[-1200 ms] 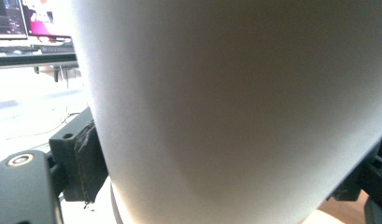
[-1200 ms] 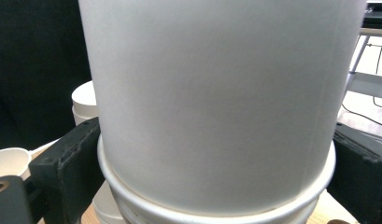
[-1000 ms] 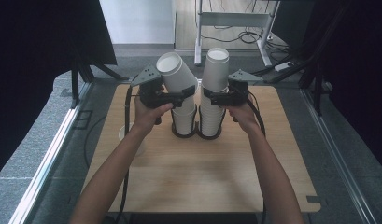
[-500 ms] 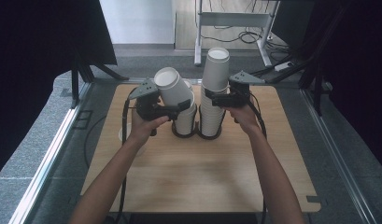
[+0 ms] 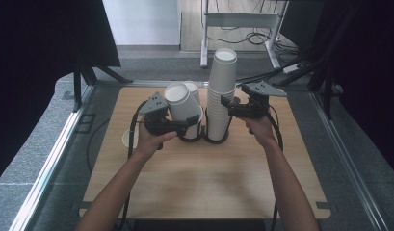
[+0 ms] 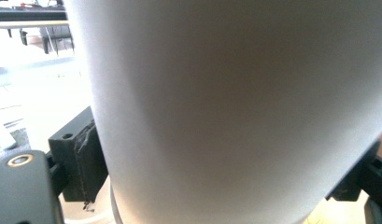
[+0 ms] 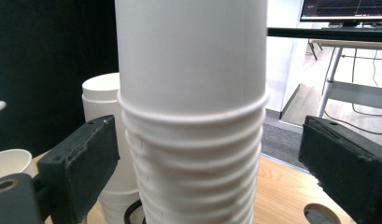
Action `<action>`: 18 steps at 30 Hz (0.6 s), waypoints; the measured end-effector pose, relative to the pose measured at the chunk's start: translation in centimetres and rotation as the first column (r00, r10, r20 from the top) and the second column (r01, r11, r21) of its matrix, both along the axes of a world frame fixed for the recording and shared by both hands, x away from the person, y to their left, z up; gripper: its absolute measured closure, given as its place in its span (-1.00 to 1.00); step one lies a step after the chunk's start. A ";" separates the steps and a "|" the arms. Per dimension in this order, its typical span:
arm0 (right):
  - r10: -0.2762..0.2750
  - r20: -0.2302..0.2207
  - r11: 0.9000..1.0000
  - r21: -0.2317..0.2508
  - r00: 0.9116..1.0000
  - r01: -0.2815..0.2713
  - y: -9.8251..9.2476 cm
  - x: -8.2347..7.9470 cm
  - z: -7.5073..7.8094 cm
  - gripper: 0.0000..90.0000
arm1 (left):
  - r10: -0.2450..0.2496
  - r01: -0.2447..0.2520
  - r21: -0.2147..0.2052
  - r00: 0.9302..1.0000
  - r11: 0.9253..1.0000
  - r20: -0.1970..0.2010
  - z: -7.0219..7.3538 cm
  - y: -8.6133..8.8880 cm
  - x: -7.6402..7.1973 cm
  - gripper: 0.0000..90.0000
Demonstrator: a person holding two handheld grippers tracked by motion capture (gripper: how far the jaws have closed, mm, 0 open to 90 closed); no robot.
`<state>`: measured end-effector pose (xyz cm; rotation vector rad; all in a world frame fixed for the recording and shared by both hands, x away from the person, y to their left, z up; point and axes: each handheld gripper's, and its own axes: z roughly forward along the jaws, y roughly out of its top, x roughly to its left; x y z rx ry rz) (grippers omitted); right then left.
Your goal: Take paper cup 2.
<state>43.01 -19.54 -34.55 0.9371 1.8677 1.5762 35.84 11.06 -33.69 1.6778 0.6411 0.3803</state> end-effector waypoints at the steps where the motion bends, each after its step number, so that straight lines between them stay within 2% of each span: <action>1: 0.001 0.000 1.000 0.007 1.000 -0.001 -0.2 -0.2 -0.2 -0.88 | 0.001 -0.001 -0.003 1.000 1.000 -0.004 -0.1 0.0 0.0 -0.71; 10: 0.007 0.008 1.000 0.016 1.000 -0.007 -1.4 -2.0 -1.7 -0.84 | -0.004 0.004 0.007 1.000 1.000 -0.025 -1.8 -0.2 -0.7 -0.71; 14: 0.016 0.017 1.000 0.022 1.000 -0.017 -1.8 -3.1 -2.4 -0.77 | -0.003 0.004 0.026 1.000 1.000 -0.030 -2.6 -0.5 -1.3 -0.71; 18: 0.030 0.016 0.999 0.018 0.999 -0.030 -1.9 -4.2 -3.7 -0.75 | -0.012 0.013 0.016 0.999 1.000 -0.051 -3.7 -0.6 -1.9 -0.71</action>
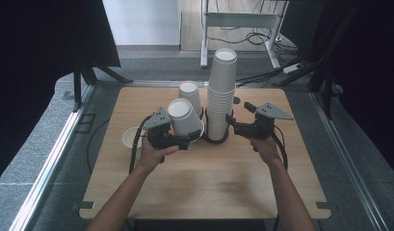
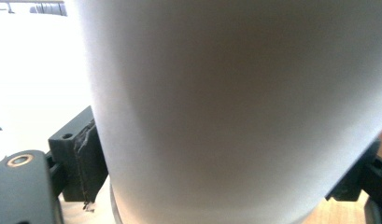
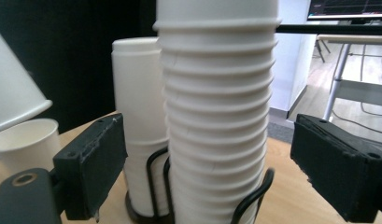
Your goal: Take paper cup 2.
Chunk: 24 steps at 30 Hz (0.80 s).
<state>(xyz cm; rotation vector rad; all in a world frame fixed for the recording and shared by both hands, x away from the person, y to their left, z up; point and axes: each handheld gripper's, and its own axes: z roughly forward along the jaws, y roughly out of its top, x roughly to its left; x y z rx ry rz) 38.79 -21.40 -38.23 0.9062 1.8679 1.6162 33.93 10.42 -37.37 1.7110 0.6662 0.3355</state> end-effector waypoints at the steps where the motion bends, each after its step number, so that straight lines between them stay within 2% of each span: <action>1: 0.005 0.001 1.000 -0.002 1.000 -0.005 0.0 -0.2 -0.2 -0.74 | 0.001 -0.001 0.004 1.000 1.000 -0.002 -0.3 0.0 -0.2 -0.71; 8: 0.020 0.007 1.000 -0.015 1.000 -0.020 0.1 -2.1 -2.3 -0.70 | 0.006 -0.006 0.038 1.000 0.999 -0.009 -2.4 -0.5 -1.5 -0.71; 15: 0.041 0.011 0.999 -0.030 0.999 -0.041 0.4 -3.8 -3.9 -0.68 | -0.002 0.004 0.057 0.999 0.998 -0.036 -4.2 -1.0 -2.3 -0.71; 19: 0.052 0.002 0.998 -0.026 0.999 -0.052 0.4 -4.8 -4.9 -0.68 | -0.003 0.007 0.092 0.999 0.996 -0.043 -4.9 -1.3 -2.6 -0.72; 22: 0.066 -0.009 0.998 -0.022 0.998 -0.067 0.5 -5.3 -5.5 -0.68 | 0.001 0.005 0.138 0.999 0.990 -0.047 -5.4 -1.7 -2.7 -0.72; 24: 0.080 -0.013 0.997 -0.010 0.997 -0.080 0.6 -5.7 -5.8 -0.67 | -0.003 0.011 0.150 0.999 0.989 -0.054 -5.7 -1.8 -2.7 -0.72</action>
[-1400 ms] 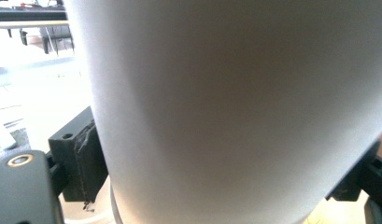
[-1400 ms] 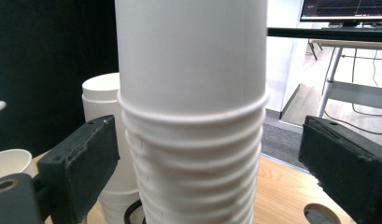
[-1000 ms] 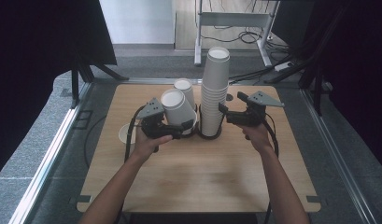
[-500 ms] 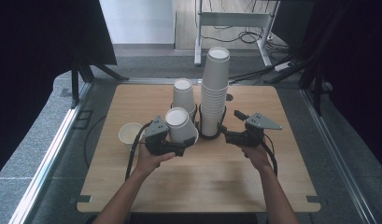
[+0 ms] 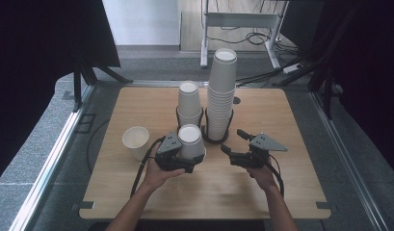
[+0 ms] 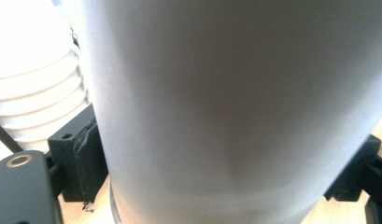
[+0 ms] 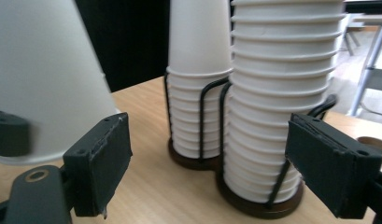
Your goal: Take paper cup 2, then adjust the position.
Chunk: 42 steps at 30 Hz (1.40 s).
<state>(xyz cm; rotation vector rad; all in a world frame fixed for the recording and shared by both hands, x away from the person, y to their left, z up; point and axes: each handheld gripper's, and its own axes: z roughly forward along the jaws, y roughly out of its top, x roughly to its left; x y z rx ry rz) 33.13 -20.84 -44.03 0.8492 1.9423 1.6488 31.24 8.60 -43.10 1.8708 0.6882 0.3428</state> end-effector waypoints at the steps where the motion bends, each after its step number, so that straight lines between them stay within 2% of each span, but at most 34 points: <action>1: 0.010 -0.003 1.000 0.000 1.000 -0.010 0.1 -0.1 -0.1 -0.67 | -0.002 0.002 0.003 1.000 1.000 -0.006 -0.1 -0.1 0.0 -0.72; 3: 0.021 -0.003 1.000 -0.008 1.000 -0.021 0.2 -0.3 -0.3 -0.67 | -0.001 0.001 0.018 1.000 1.000 -0.011 -0.4 -0.2 0.0 -0.72; 6: 0.042 -0.017 0.999 0.010 0.999 -0.042 0.4 -0.6 -0.6 -0.67 | -0.005 0.006 0.028 1.000 1.000 -0.017 -0.7 -0.3 0.0 -0.72; 13: 0.075 -0.023 0.997 0.016 0.997 -0.074 0.7 -1.1 -1.0 -0.67 | -0.019 0.022 0.088 0.999 0.996 -0.038 -1.7 -1.1 -0.2 -0.72; 17: 0.111 -0.032 0.993 0.052 0.993 -0.109 0.8 -1.4 -1.0 -0.67 | -0.022 0.027 0.130 0.999 0.991 -0.044 -2.4 -1.5 -0.3 -0.72; 20: 0.131 -0.033 0.990 0.061 0.991 -0.129 0.9 -1.8 -0.9 -0.68 | -0.029 0.036 0.144 0.998 0.989 -0.054 -2.7 -1.7 -0.2 -0.72; 25: 0.179 -0.044 0.981 0.078 0.983 -0.176 1.2 -2.4 -0.8 -0.68 | -0.027 0.039 0.190 0.997 0.981 -0.065 -3.3 -2.2 -0.1 -0.72; 30: 0.206 -0.058 0.976 0.086 0.977 -0.200 1.9 -2.6 -1.0 -0.68 | -0.035 0.053 0.225 0.996 0.973 -0.083 -4.1 -2.7 0.0 -0.72; 37: 0.239 -0.061 0.969 0.084 0.969 -0.233 3.2 -2.7 -1.4 -0.69 | -0.048 0.071 0.242 0.994 0.968 -0.101 -4.3 -3.1 -0.1 -0.72; 42: 0.247 -0.081 0.967 0.079 0.966 -0.241 3.9 -2.5 -1.8 -0.70 | -0.073 0.098 0.261 0.992 0.960 -0.102 -4.5 -3.8 -0.3 -0.72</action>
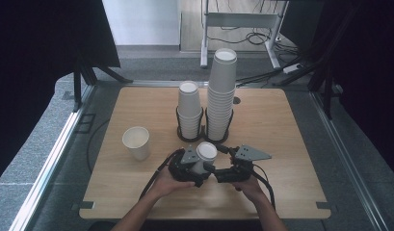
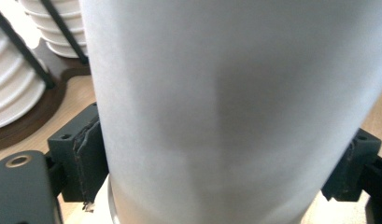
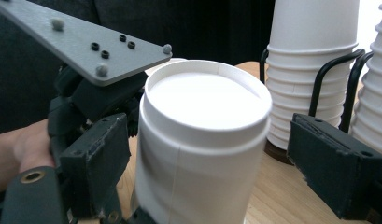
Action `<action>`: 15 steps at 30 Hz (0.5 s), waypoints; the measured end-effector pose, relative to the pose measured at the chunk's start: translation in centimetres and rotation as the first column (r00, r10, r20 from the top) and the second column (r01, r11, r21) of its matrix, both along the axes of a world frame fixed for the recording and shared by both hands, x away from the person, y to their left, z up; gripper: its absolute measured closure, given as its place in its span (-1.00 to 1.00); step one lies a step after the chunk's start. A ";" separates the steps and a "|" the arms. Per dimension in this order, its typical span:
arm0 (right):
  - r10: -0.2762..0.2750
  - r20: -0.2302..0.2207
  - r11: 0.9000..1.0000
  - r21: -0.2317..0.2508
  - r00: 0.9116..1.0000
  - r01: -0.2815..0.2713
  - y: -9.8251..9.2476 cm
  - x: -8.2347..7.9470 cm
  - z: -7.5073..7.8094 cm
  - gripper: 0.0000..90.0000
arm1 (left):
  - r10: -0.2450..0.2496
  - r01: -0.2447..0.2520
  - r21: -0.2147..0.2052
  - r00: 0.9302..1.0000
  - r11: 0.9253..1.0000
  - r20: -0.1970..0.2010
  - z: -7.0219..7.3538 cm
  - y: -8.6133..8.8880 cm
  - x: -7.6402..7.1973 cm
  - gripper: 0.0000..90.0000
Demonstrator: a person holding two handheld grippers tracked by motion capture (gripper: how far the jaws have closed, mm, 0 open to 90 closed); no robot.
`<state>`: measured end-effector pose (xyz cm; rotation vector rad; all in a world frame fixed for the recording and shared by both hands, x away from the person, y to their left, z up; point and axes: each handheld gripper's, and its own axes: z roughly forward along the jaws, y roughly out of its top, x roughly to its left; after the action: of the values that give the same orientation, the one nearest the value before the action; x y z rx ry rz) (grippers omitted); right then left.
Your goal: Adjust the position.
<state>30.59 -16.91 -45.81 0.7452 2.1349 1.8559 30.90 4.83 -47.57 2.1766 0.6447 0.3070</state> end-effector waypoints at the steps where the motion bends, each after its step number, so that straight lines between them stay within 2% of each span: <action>1: -0.001 -0.001 1.000 -0.003 1.000 0.001 0.1 0.0 -0.1 -0.70 | -0.005 0.005 0.002 1.000 1.000 -0.002 -0.1 -0.1 -0.1 -0.72; 8: 0.012 -0.025 1.000 -0.008 1.000 -0.012 0.8 0.4 -0.5 -0.68 | -0.033 0.033 0.005 0.999 0.999 -0.007 -0.2 -0.8 -0.3 -0.72; 11: 0.038 -0.035 0.999 -0.002 0.999 -0.038 1.1 0.5 -0.8 -0.56 | -0.047 0.047 0.008 0.999 0.999 -0.002 -0.2 -1.0 -0.5 -0.72; 13: 0.040 -0.037 0.999 -0.004 0.999 -0.040 1.2 0.5 -0.8 -0.52 | -0.041 0.041 0.014 0.999 0.999 0.002 -0.2 -1.0 -0.5 -0.73; 15: 0.036 -0.035 0.999 -0.002 0.999 -0.036 1.2 0.5 -0.8 -0.51 | -0.036 0.036 0.001 0.999 0.999 0.013 -0.2 -0.9 -0.5 -0.76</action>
<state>31.08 -15.69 -46.59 0.7483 2.1855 1.8716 30.40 3.89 -47.74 2.1826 0.5980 0.3024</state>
